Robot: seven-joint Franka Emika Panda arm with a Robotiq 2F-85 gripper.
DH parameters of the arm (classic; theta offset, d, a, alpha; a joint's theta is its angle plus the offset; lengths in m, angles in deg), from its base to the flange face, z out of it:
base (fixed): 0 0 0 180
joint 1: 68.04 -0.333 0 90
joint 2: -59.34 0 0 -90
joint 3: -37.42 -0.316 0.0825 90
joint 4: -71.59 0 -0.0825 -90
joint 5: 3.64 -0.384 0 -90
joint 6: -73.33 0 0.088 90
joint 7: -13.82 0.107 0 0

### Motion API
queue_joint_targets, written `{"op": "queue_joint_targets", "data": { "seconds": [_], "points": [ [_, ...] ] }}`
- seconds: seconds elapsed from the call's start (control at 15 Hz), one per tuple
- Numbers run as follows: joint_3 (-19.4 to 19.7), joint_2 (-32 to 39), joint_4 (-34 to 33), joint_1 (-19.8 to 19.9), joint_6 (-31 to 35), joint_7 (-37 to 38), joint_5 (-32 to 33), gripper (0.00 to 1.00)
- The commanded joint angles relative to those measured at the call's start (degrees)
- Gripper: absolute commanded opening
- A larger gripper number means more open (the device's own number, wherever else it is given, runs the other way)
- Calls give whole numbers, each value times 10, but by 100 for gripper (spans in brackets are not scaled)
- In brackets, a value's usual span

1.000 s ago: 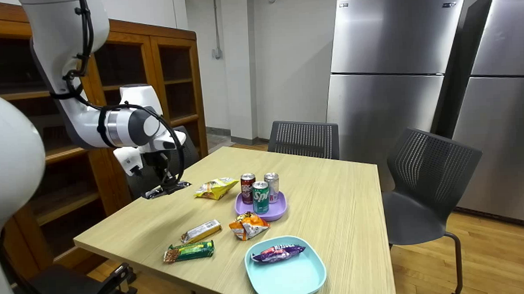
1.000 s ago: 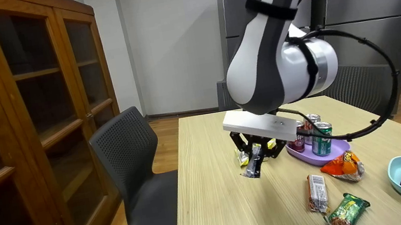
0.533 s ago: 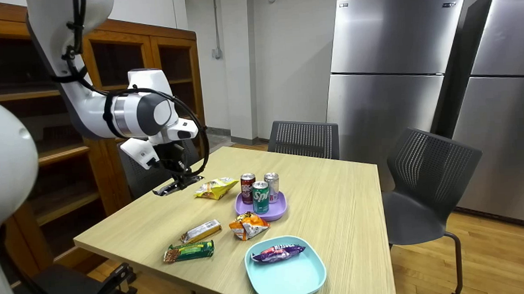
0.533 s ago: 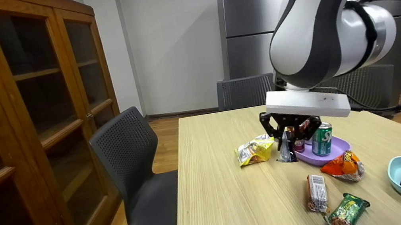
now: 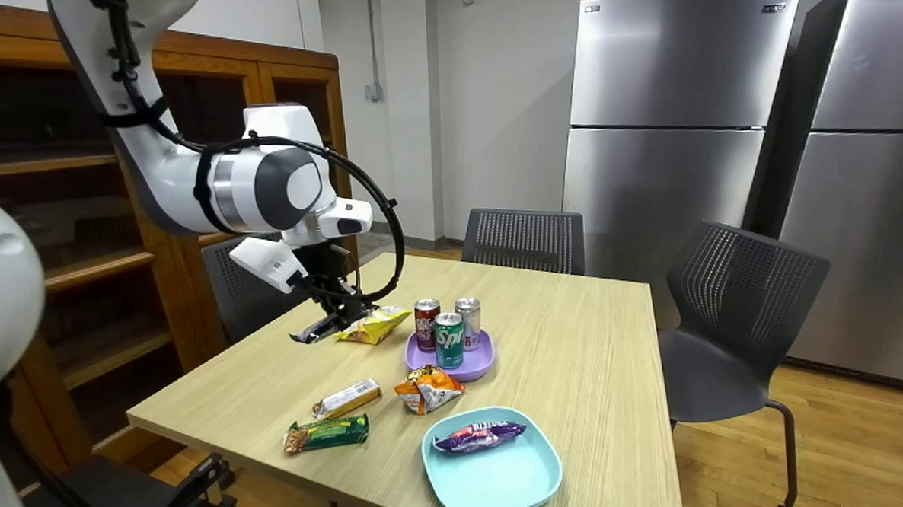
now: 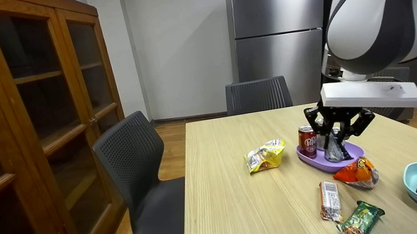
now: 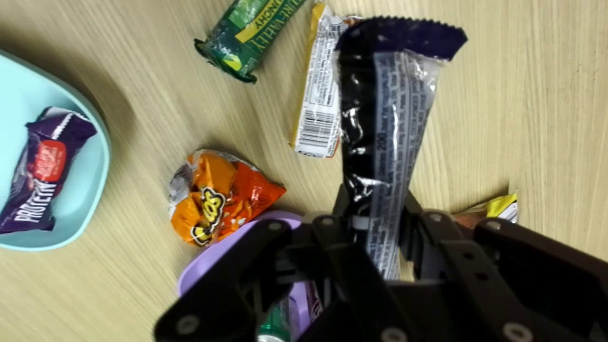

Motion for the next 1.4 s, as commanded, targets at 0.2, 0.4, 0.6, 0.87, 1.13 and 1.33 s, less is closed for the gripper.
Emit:
{"op": "queue_joint_targets", "data": {
  "seconds": [0.2, 0.4, 0.6, 0.87, 1.13, 1.33],
  "points": [
    [-3, -27, 29, 85, -4, -46, 25, 6],
    [10, -18, 30, 112, 0, -54, 34, 6],
    [32, -15, 34, 128, 0, -46, 56, 6],
    [78, -6, 39, 137, 12, -19, 111, 6],
    [143, 31, 34, 124, 41, 24, 157, 6],
    [185, 74, 25, 109, 70, 54, 170, 6]
  ]
}}
